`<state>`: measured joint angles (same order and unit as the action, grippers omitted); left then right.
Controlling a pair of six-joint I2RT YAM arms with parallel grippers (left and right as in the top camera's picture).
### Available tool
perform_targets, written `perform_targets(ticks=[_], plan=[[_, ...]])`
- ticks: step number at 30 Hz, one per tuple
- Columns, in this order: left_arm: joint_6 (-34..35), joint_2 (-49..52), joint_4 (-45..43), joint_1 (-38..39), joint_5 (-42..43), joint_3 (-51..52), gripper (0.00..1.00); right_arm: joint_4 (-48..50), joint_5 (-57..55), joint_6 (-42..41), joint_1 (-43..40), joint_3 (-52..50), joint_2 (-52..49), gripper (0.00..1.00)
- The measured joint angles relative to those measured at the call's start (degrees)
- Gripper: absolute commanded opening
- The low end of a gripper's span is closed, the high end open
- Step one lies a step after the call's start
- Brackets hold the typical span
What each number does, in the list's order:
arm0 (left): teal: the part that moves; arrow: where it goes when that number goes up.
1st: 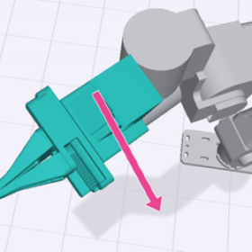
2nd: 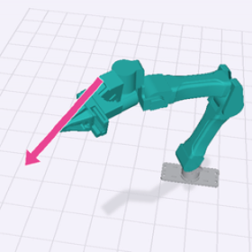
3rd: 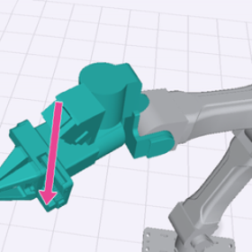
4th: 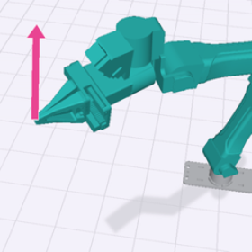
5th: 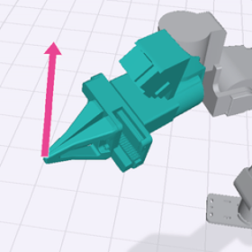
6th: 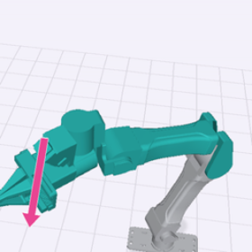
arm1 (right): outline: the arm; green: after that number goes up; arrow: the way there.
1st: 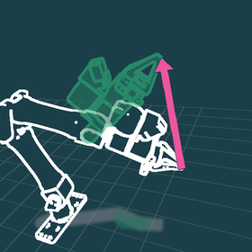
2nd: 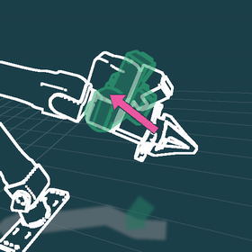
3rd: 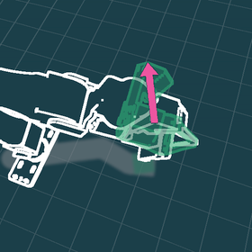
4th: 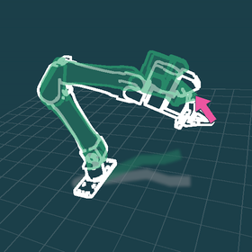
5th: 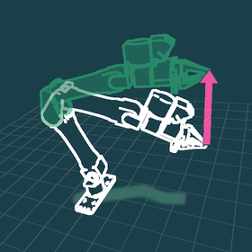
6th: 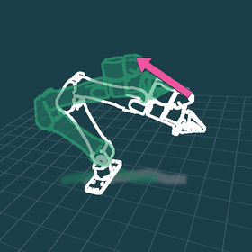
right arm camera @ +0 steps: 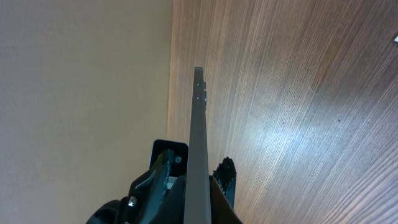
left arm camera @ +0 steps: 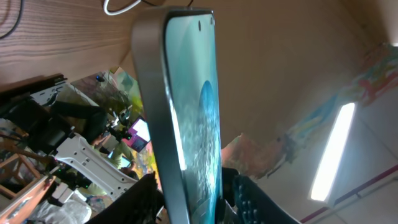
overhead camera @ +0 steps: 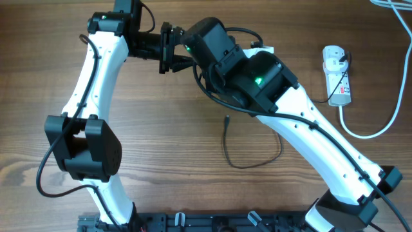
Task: Plug charger to phone and switch on socket
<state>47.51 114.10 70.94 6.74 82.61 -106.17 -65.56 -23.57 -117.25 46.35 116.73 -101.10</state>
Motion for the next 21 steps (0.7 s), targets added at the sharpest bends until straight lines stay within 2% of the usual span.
perform_targets(ticks=[4,9,14,17,18,19,21], plan=[[0.02,0.0,0.0,0.0,0.13,0.0,0.39,-0.02,0.13,-0.17,0.0,0.0,0.0,0.04],[0.66,0.0,0.0,0.0,0.17,0.0,0.28,-0.02,1.11,-0.28,0.0,0.0,0.0,0.04],[1.07,0.0,0.0,0.0,0.17,0.0,0.24,0.02,1.33,-0.46,0.0,0.0,0.0,0.04],[1.29,0.0,0.04,0.0,0.11,0.0,0.09,0.09,1.42,-0.63,0.0,0.0,0.0,0.04],[1.36,0.0,0.04,0.0,0.13,0.0,0.04,0.26,1.4,-0.66,0.0,0.0,0.0,0.08],[1.62,0.0,0.15,0.0,0.15,0.02,0.04,0.31,1.27,-1.31,-0.04,0.0,0.0,0.13],[2.58,0.0,0.22,-0.17,1.29,0.07,0.04,0.46,1.49,-2.38,-0.04,0.02,0.0,0.15]])
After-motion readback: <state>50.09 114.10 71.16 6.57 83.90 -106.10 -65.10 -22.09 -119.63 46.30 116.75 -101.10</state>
